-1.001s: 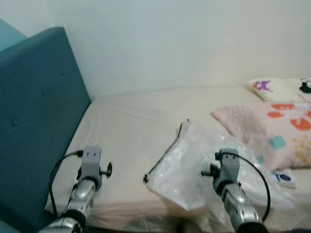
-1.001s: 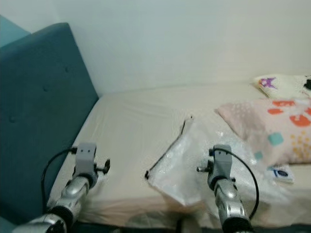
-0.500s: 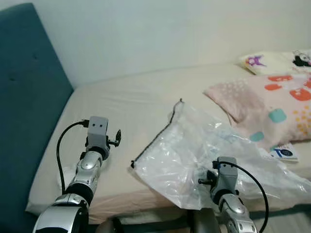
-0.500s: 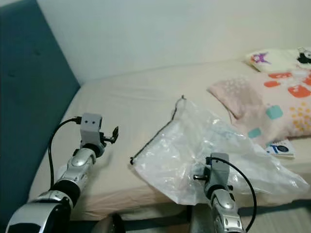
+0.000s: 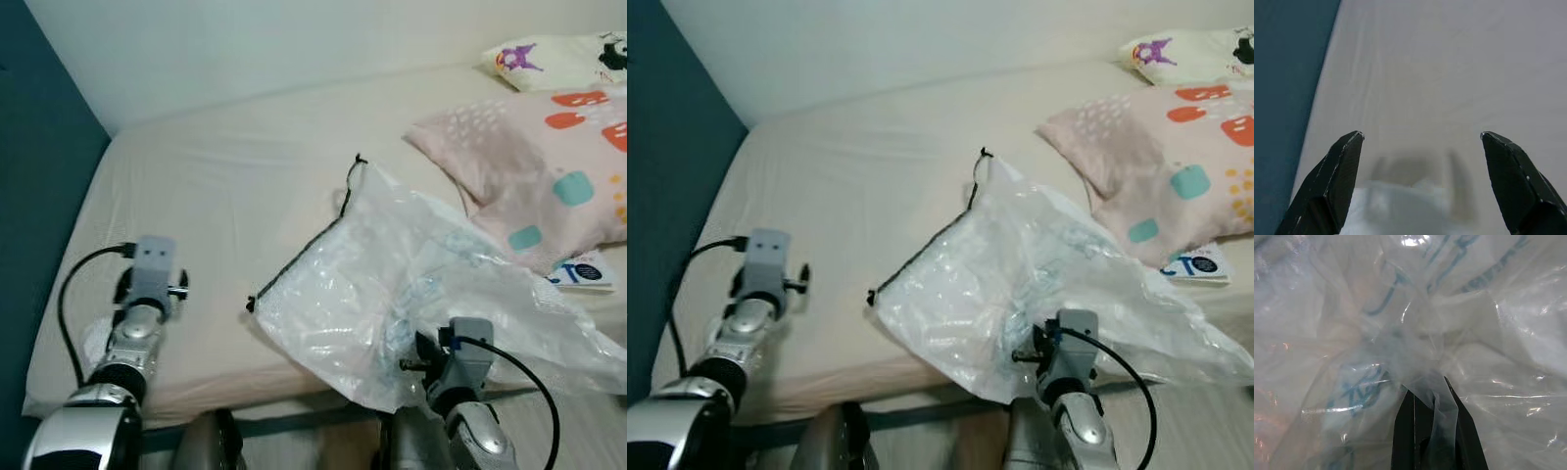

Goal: Clean up the room

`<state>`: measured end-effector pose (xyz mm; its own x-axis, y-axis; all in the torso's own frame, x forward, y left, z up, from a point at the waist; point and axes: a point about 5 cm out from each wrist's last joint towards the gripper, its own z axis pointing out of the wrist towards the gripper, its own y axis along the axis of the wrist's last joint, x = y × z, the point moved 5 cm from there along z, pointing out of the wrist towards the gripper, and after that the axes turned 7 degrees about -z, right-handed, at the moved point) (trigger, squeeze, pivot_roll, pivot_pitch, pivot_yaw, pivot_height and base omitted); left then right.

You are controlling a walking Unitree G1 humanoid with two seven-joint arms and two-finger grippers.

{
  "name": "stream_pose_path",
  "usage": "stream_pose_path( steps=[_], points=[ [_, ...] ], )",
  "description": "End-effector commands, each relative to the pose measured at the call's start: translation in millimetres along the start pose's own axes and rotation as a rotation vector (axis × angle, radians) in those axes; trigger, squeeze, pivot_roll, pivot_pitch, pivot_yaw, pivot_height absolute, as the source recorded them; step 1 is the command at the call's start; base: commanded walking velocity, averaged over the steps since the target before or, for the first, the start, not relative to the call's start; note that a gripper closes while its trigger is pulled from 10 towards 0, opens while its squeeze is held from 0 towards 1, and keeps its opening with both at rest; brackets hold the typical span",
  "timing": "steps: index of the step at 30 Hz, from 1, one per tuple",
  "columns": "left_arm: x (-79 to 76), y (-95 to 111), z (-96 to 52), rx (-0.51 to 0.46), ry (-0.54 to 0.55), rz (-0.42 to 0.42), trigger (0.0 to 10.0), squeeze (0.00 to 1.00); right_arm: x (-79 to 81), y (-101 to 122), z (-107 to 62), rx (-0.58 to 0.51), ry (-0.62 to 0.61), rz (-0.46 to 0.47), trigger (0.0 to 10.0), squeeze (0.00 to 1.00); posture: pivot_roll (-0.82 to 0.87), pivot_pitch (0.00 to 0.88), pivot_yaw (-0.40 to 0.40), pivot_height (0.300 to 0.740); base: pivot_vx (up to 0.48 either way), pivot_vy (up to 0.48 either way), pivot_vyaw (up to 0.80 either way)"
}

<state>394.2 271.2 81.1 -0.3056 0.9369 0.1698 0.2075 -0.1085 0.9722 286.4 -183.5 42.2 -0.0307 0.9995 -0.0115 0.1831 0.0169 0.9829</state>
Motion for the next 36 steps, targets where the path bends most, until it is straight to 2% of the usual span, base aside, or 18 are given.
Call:
stream_pose_path(
  steps=[1,3,5,6,7,8,9,11,14,18,20,23,24,25,26,33,36],
  points=[
    [25.0,-8.2,0.2,0.047,0.077,-0.018,10.0,0.0,10.5,-36.5,-16.8,0.157,0.029,0.031,10.0,0.0,-0.21,0.35,0.104,0.5,0.0,0.0,0.0],
    [25.0,-8.2,0.2,0.047,0.077,-0.018,10.0,0.0,10.5,-36.5,-16.8,0.157,0.029,0.031,10.0,0.0,-0.21,0.35,0.104,0.5,0.0,0.0,0.0],
    [41.4,-16.5,-0.6,0.098,0.119,-0.139,10.0,0.0,11.9,-37.8,-26.9,0.173,0.035,0.025,10.0,0.0,-0.22,0.37,0.097,0.5,0.0,0.0,0.0],
    [41.4,-16.5,-0.6,0.098,0.119,-0.139,10.0,0.0,11.9,-37.8,-26.9,0.173,0.035,0.025,10.0,0.0,-0.22,0.37,0.097,0.5,0.0,0.0,0.0],
    [43.6,-20.3,-1.3,0.116,0.119,-0.204,10.0,0.0,11.9,-37.7,-30.9,0.178,0.036,0.024,10.0,0.0,-0.22,0.379,0.093,0.5,0.0,0.0,0.0],
    [41.5,-24.8,-2.5,0.131,0.107,-0.259,10.0,0.0,11.3,-37.0,-34.3,0.183,0.036,0.023,10.0,0.0,-0.23,0.389,0.088,0.5,0.0,0.0,0.0],
    [41.5,-24.8,-2.5,0.131,0.107,-0.259,10.0,0.0,11.3,-37.0,-34.3,0.183,0.036,0.023,10.0,0.0,-0.23,0.389,0.088,0.5,0.0,0.0,0.0],
    [34.8,-34.2,-5.6,0.161,0.087,-0.321,10.0,0.0,9.5,-34.4,-39.0,0.189,0.035,0.022,10.0,0.0,-0.24,0.398,0.081,0.5,0.0,0.0,0.0],
    [31.8,-39.1,-7.4,0.176,0.082,-0.332,10.0,0.0,8.7,-32.9,-41.2,0.194,0.034,0.022,10.0,0.0,-0.25,0.404,0.078,0.5,0.0,0.0,0.0],
    [11.3,-71.3,-21.1,0.293,0.047,-0.351,10.0,0.0,3.0,-28.2,-49.3,0.206,0.026,0.01,10.0,0.0,-0.29,0.417,0.06,0.5,0.0,0.0,0.0],
    [11.3,-71.3,-21.1,0.293,0.047,-0.351,10.0,0.0,3.0,-28.2,-49.3,0.206,0.026,0.01,10.0,0.0,-0.29,0.417,0.06,0.5,0.0,0.0,0.0],
    [2.9,-80.8,-26.1,0.33,0.028,-0.353,10.0,0.0,0.0,-26.5,-51.6,0.211,0.02,0.006,10.0,0.0,-0.29,0.413,0.058,0.5,0.0,0.0,0.0],
    [0.3,-82.9,-27.4,0.338,0.023,-0.357,4.4,0.0,-2.0,-25.3,-51.9,0.211,0.016,0.005,10.0,0.0,-0.3,0.411,0.057,0.5,0.0,0.0,0.0],
    [0.3,-82.9,-27.4,0.338,0.023,-0.357,4.4,0.0,-2.0,-25.3,-51.9,0.211,0.016,0.005,10.0,0.0,-0.3,0.411,0.057,0.5,0.0,0.0,0.0],
    [-1.3,-83.3,-27.8,0.337,0.019,-0.358,0.0,0.0,-3.4,-24.4,-51.8,0.21,0.013,0.004,10.0,0.0,-0.3,0.41,0.056,0.5,0.0,0.0,0.0],
    [-4.3,-76.3,-25.3,0.3,0.018,-0.353,0.0,0.0,-4.1,-21.2,-53.7,0.217,0.01,0.005,10.0,0.0,-0.31,0.411,0.054,0.5,0.0,0.0,0.0],
    [0.9,-68.4,-21.7,0.263,0.041,-0.363,0.0,0.0,-2.3,-23.8,-54.7,0.228,0.015,0.005,10.0,0.0,-0.3,0.408,0.055,0.5,0.0,0.0,0.0]
  ],
)
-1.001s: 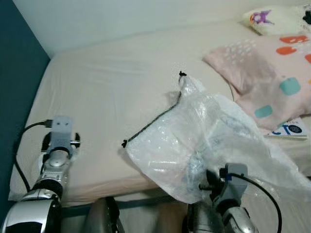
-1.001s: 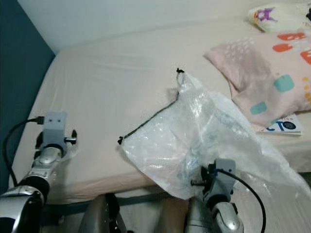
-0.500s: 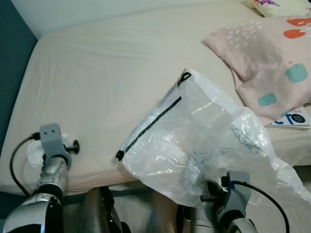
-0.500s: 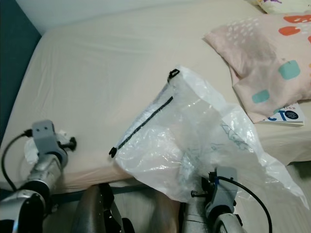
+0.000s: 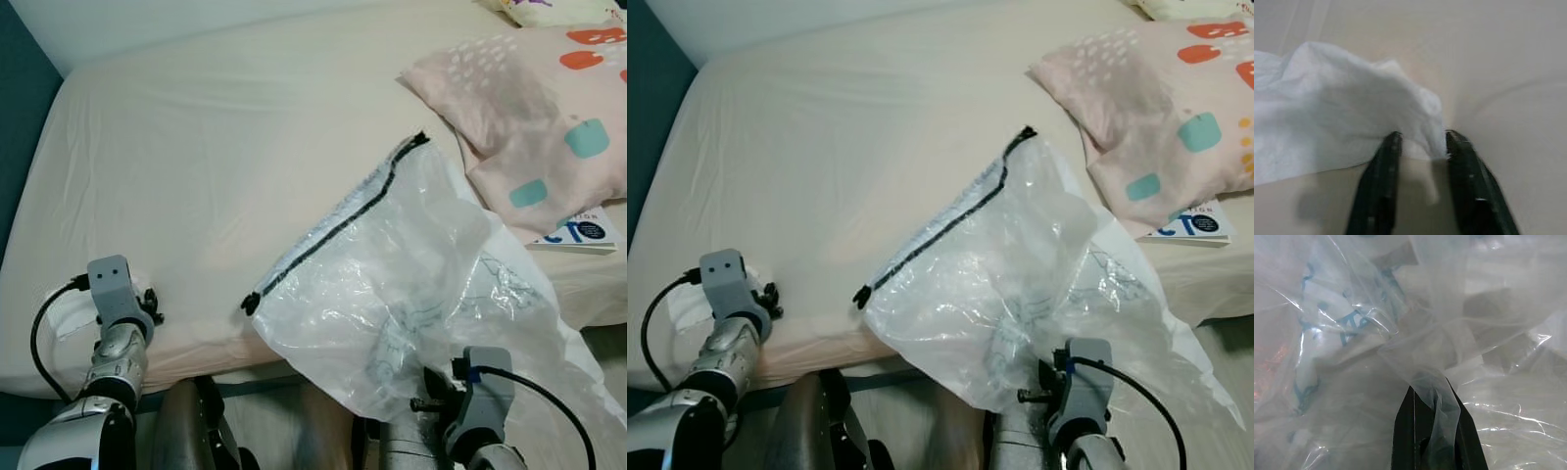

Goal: Clean up the room

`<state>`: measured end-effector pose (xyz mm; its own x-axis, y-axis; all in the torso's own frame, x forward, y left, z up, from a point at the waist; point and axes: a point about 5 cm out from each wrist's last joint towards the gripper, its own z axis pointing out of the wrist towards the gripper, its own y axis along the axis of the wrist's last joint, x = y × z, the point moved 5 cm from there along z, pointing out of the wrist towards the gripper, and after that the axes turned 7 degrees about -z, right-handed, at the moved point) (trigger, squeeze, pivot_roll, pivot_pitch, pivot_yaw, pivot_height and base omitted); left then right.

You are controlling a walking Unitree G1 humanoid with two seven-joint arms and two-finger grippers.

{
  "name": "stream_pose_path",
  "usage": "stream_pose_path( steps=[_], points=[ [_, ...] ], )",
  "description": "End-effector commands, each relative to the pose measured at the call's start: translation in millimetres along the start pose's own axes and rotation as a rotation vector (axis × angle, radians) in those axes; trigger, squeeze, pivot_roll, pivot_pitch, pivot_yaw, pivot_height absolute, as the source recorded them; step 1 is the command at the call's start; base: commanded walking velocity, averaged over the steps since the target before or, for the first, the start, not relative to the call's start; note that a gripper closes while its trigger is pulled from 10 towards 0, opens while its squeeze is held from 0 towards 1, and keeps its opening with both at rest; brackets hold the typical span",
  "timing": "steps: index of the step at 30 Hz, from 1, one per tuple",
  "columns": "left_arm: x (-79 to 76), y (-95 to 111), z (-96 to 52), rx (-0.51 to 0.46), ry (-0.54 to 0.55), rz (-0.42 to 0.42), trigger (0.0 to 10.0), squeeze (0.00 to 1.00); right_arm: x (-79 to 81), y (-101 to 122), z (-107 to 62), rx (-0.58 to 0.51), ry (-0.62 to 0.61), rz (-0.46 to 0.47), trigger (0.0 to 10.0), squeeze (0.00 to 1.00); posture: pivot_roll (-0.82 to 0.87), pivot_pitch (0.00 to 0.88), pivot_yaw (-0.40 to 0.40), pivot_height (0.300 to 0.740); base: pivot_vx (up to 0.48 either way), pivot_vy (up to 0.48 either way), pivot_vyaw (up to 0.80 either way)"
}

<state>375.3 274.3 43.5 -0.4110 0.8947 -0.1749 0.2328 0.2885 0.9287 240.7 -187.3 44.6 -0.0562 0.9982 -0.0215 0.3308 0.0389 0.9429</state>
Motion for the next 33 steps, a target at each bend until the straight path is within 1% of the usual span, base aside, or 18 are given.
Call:
stream_pose_path(
  steps=[1,4,6,7,8,11,12,15,19,20,21,23,24,25,26,29,30,33],
  points=[
    [9.1,-27.7,-6.4,0.086,0.031,0.0,0.0,0.0,0.6,-18.9,-6.3,0.074,-0.005,0.023,10.0,0.0,-0.3,0.408,0.055,0.5,0.0,0.0,0.0],
    [9.4,-23.1,-5.3,0.069,0.035,-0.006,0.0,0.0,2.3,-20.1,-5.8,0.077,-0.003,0.025,10.0,0.0,-0.3,0.407,0.054,0.5,0.0,0.0,0.0],
    [6.0,-2.3,-0.7,0.002,0.026,-0.037,0.0,0.0,5.8,-19.8,-2.5,0.074,0.006,0.032,10.0,0.0,-0.3,0.395,0.062,0.5,0.0,0.0,0.0],
    [6.0,-2.3,-0.7,0.002,0.026,-0.037,0.0,0.0,5.8,-19.8,-2.5,0.074,0.006,0.032,10.0,0.0,-0.3,0.395,0.062,0.5,0.0,0.0,0.0],
    [-3.8,26.7,4.4,-0.084,-0.017,-0.1,0.0,0.0,7.2,-17.9,1.7,0.066,0.011,0.036,10.0,0.0,-0.28,0.382,0.064,0.5,0.0,0.0,0.0],
    [-23.3,63.5,7.7,-0.182,-0.121,-0.233,0.0,0.0,7.2,-15.3,9.2,0.057,0.016,0.038,10.0,0.0,-0.27,0.356,0.07,0.5,0.0,0.0,0.0],
    [-23.3,63.5,7.7,-0.182,-0.121,-0.233,0.0,0.0,7.2,-15.3,9.2,0.057,0.016,0.038,10.0,0.0,-0.27,0.356,0.07,0.5,0.0,0.0,0.0],
    [-44.0,98.3,5.7,-0.277,-0.255,-0.316,0.0,0.0,9.0,-9.1,20.2,0.035,0.029,0.035,10.0,0.0,-0.25,0.306,0.069,0.5,0.0,0.0,0.0],
    [-54.5,115.9,2.9,-0.319,-0.342,-0.377,0.0,0.0,10.6,-4.2,27.4,0.019,0.039,0.031,10.0,0.0,-0.25,0.276,0.07,0.5,0.0,0.0,0.0],
    [-70.7,129.5,-2.3,-0.332,-0.483,-0.458,0.0,0.0,11.3,1.7,34.3,0.001,0.049,0.027,10.0,0.0,-0.25,0.251,0.07,0.5,0.0,0.0,0.0],
    [-70.7,129.5,-2.3,-0.332,-0.483,-0.458,0.0,0.0,11.3,1.7,34.3,0.001,0.049,0.027,10.0,0.0,-0.25,0.251,0.07,0.5,0.0,0.0,0.0],
    [-93.8,140.2,-13.6,-0.338,-0.684,-0.508,0.2,0.0,10.1,9.3,41.3,-0.021,0.053,0.027,10.0,0.0,-0.25,0.225,0.072,0.5,0.0,0.0,0.0],
    [-93.8,140.2,-13.6,-0.338,-0.684,-0.508,0.2,0.0,10.1,9.3,41.3,-0.021,0.053,0.027,10.0,0.0,-0.25,0.225,0.072,0.5,0.0,0.0,0.0],
    [-105.2,142.4,-22.1,-0.342,-0.791,-0.509,0.0,0.0,8.5,14.0,44.6,-0.035,0.051,0.036,10.0,0.0,-0.25,0.211,0.073,0.5,0.0,0.0,0.0],
    [-105.2,142.4,-22.1,-0.342,-0.791,-0.509,0.0,0.0,8.5,14.0,44.6,-0.035,0.051,0.036,10.0,0.0,-0.25,0.211,0.073,0.5,0.0,0.0,0.0],
    [-121.2,139.1,-36.3,-0.332,-0.95,-0.518,0.0,0.0,4.4,23.7,52.4,-0.064,0.048,0.063,10.0,0.0,-0.24,0.176,0.073,0.5,0.0,0.0,0.0],
    [-121.2,139.1,-36.3,-0.332,-0.95,-0.518,0.0,0.0,4.4,23.7,52.4,-0.064,0.048,0.063,10.0,0.0,-0.24,0.176,0.073,0.5,0.0,0.0,0.0],
    [-132.4,123.1,-54.3,-0.296,-1.107,-0.658,0.0,0.0,-2.4,50.0,68.5,-0.136,0.043,0.132,10.0,0.0,-0.24,0.125,0.074,0.5,0.0,0.0,0.0]
  ],
)
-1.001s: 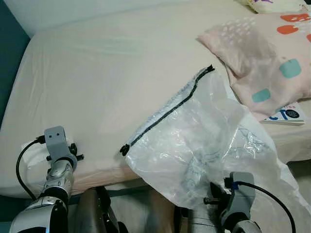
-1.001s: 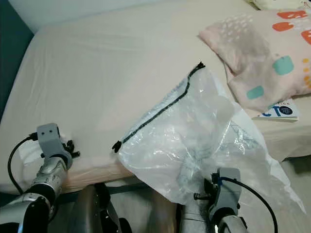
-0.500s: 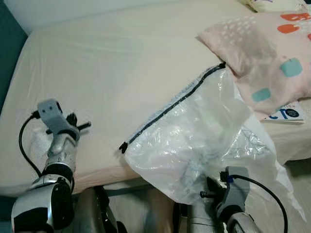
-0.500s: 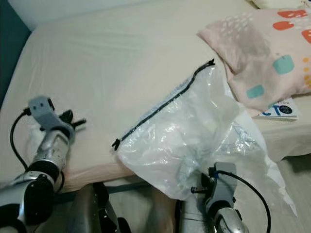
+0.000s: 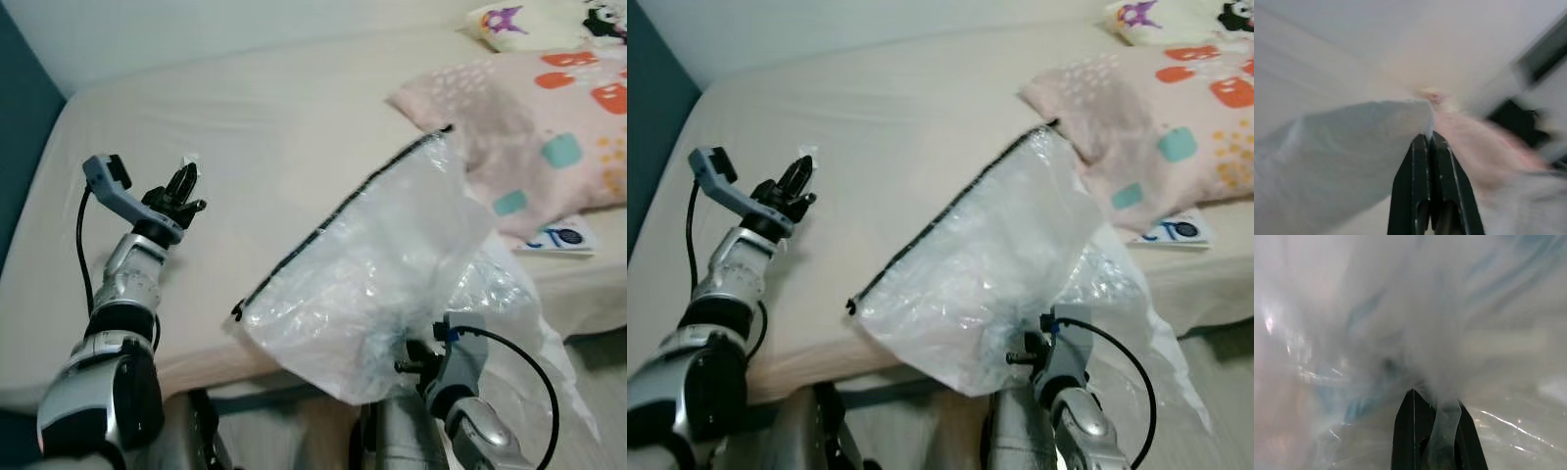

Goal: Clean up the room

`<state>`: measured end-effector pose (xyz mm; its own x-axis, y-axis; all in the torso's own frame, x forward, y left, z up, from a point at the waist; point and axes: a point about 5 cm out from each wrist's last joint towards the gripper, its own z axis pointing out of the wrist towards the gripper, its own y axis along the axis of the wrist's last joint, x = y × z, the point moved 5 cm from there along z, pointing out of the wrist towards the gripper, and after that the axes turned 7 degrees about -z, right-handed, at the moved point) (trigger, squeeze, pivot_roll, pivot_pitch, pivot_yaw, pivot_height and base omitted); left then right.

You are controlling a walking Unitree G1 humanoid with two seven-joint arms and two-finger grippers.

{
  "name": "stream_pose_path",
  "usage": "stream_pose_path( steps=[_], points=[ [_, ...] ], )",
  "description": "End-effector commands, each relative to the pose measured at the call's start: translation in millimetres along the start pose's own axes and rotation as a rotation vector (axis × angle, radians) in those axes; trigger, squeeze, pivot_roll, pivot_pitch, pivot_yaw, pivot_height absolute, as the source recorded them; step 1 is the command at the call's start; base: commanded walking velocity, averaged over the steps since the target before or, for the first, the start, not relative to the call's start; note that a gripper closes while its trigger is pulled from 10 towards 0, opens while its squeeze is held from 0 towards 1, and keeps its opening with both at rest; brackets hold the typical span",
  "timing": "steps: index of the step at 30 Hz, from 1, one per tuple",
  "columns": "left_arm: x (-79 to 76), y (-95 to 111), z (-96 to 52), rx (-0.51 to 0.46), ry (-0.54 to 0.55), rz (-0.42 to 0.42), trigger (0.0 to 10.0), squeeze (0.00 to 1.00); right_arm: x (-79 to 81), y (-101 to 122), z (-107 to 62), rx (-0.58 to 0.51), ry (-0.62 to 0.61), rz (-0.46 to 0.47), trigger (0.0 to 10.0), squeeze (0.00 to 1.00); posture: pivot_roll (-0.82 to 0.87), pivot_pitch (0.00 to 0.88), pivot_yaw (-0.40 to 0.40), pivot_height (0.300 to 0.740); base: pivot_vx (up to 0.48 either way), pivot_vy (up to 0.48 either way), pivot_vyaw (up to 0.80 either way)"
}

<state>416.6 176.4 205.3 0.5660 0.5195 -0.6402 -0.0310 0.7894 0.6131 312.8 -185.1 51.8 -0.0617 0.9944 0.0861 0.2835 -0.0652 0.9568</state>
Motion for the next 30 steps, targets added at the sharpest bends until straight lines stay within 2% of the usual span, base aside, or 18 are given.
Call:
stream_pose_path(
  steps=[1,5,9,11,13,19,23,26,29,30],
  points=[
    [-2.3,-7.3,-5.7,-0.001,-0.038,-0.079,0.0,0.0,2.3,25.3,8.2,-0.094,0.012,0.044,10.0,0.0,-0.24,0.104,0.069,0.5,0.0,0.0,0.0],
    [-12.9,-12.2,-0.5,-0.026,-0.074,-0.108,0.0,0.0,11.7,43.9,12.3,-0.16,0.066,0.098,10.0,0.0,-0.23,0.084,0.061,0.5,0.0,0.0,0.0],
    [-14.1,-13.8,5.1,-0.05,-0.058,-0.096,0.0,0.0,22.8,49.8,21.6,-0.172,0.108,0.106,10.0,0.0,-0.21,0.073,0.055,0.51,0.0,0.0,0.0],
    [-2.3,-13.1,8.3,-0.093,0.058,-0.07,0.0,0.0,32.9,52.9,31.1,-0.17,0.146,0.098,10.0,0.0,-0.2,0.058,0.051,0.519,0.0,0.0,0.0],
    [4.5,-6.9,6.3,-0.126,0.127,-0.045,0.0,0.0,42.1,62.8,37.2,-0.195,0.186,0.112,10.0,0.0,-0.18,0.051,0.056,0.529,0.0,0.0,0.0],
    [14.1,-1.3,-3.8,-0.144,0.185,-0.008,0.0,0.0,45.3,70.9,46.9,-0.214,0.204,0.128,10.0,0.0,-0.17,0.0,0.055,0.547,0.0,0.0,0.0],
    [28.0,-8.1,-20.2,-0.129,0.259,0.03,0.0,0.0,44.6,93.1,50.2,-0.283,0.222,0.139,10.0,0.0,-0.18,0.0,0.056,0.571,0.0,0.0,0.0],
    [28.5,-13.1,-22.1,-0.11,0.261,0.05,0.0,0.0,44.0,102.3,49.6,-0.313,0.232,0.142,10.0,0.0,-0.19,0.0,0.059,0.58,0.0,0.0,0.0],
    [27.2,-23.2,-20.0,-0.083,0.273,0.072,0.0,0.0,35.9,125.8,49.1,-0.384,0.24,0.177,10.0,0.0,-0.18,0.0,0.055,0.594,0.0,0.0,0.0],
    [27.2,-23.2,-20.0,-0.083,0.273,0.072,0.0,0.0,35.9,125.8,49.1,-0.384,0.24,0.177,10.0,0.0,-0.18,0.0,0.055,0.594,0.0,0.0,0.0]
  ],
)
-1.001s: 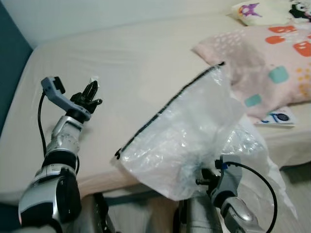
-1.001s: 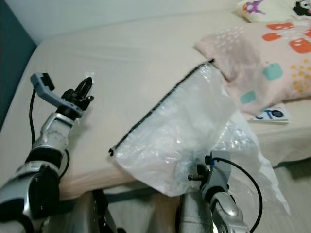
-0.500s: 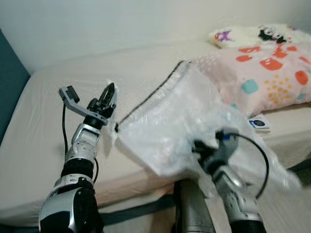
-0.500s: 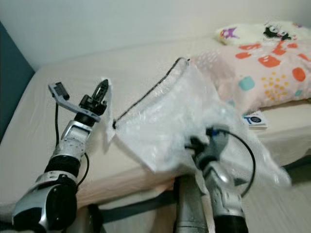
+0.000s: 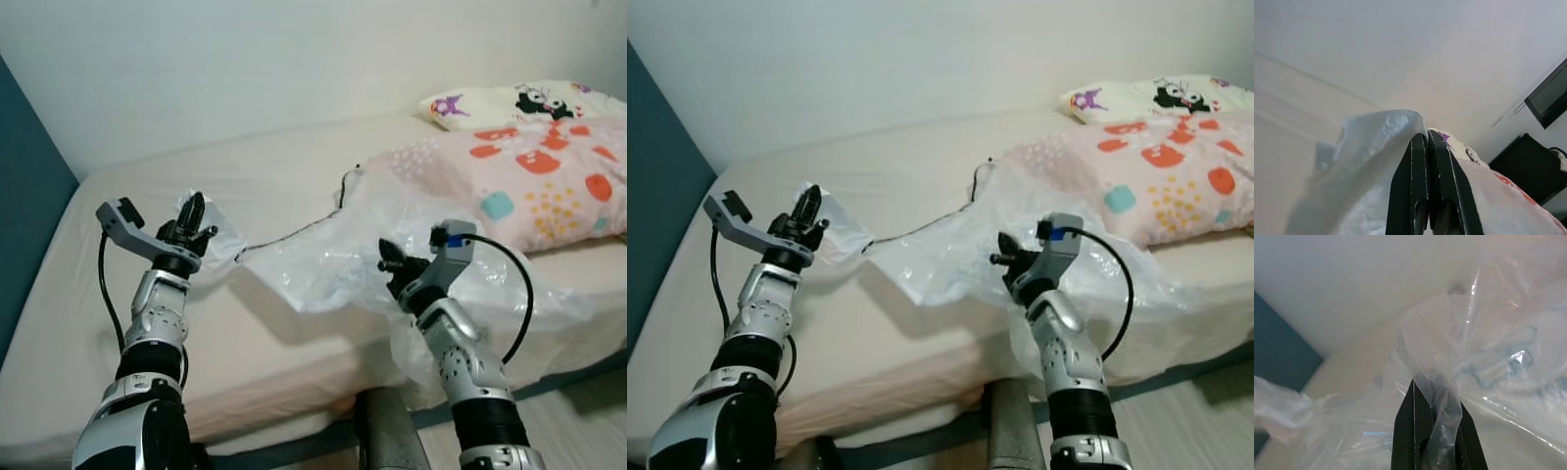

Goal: Clean up the room

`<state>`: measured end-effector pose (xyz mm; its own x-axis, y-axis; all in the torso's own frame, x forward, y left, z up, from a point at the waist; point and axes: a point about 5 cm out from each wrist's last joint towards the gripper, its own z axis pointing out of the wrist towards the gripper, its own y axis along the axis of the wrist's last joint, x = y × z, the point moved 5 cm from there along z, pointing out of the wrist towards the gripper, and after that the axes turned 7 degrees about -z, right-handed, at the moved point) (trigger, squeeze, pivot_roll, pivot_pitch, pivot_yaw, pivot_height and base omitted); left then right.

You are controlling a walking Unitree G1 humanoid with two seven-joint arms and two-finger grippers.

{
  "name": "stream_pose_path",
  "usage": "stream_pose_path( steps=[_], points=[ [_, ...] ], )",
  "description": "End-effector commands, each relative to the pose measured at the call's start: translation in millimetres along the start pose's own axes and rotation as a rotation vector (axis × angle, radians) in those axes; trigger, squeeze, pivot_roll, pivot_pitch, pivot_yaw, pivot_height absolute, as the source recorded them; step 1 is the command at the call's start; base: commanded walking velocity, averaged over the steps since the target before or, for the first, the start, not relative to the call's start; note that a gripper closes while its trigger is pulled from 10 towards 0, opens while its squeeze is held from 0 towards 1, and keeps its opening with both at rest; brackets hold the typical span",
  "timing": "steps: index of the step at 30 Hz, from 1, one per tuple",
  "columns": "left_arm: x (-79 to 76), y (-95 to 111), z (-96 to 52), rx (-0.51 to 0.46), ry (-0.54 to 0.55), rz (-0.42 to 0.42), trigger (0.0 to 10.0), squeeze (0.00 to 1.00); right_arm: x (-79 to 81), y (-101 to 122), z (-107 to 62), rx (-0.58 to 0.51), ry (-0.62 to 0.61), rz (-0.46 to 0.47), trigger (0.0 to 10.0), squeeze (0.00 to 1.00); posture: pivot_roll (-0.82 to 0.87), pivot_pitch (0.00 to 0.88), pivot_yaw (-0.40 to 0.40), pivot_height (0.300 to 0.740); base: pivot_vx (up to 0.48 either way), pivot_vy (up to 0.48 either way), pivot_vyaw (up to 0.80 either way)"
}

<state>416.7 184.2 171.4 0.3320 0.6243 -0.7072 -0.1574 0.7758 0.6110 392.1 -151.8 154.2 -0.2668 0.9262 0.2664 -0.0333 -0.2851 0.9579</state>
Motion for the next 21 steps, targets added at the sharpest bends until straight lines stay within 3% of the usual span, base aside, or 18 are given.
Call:
stream_pose_path(
  steps=[1,3,10,11,12,21],
  points=[
    [-0.2,-9.8,-2.0,0.029,0.009,0.022,0.0,0.0,0.1,14.5,3.1,-0.058,0.017,0.023,10.0,0.0,-0.18,0.0,0.054,0.599,0.0,0.0,0.0],
    [-4.0,-10.3,-0.8,0.025,0.0,0.037,0.0,0.0,0.3,25.6,6.4,-0.095,0.036,0.037,10.0,0.0,-0.17,0.0,0.044,0.609,0.0,0.0,0.0],
    [-5.9,-10.2,-0.5,0.013,0.015,0.083,0.2,0.0,2.8,33.7,11.5,-0.109,0.063,0.038,10.0,0.0,-0.17,0.0,0.016,0.627,0.0,0.0,0.0],
    [-4.0,-11.5,-1.8,0.011,0.03,0.085,8.6,0.0,2.3,32.5,11.9,-0.101,0.064,0.03,10.0,0.0,-0.16,0.0,0.01,0.632,0.0,0.0,0.0],
    [-1.9,-12.7,-3.1,0.009,0.043,0.085,10.0,0.0,1.4,31.2,12.0,-0.095,0.062,0.024,10.0,0.0,-0.16,0.0,0.007,0.637,0.0,0.0,0.0],
    [3.5,-17.1,-8.9,0.016,0.074,0.101,10.0,0.0,-2.3,20.7,11.3,-0.066,0.05,0.029,10.0,0.0,-0.14,0.0,-0.003,0.665,0.0,0.0,0.0]
  ],
)
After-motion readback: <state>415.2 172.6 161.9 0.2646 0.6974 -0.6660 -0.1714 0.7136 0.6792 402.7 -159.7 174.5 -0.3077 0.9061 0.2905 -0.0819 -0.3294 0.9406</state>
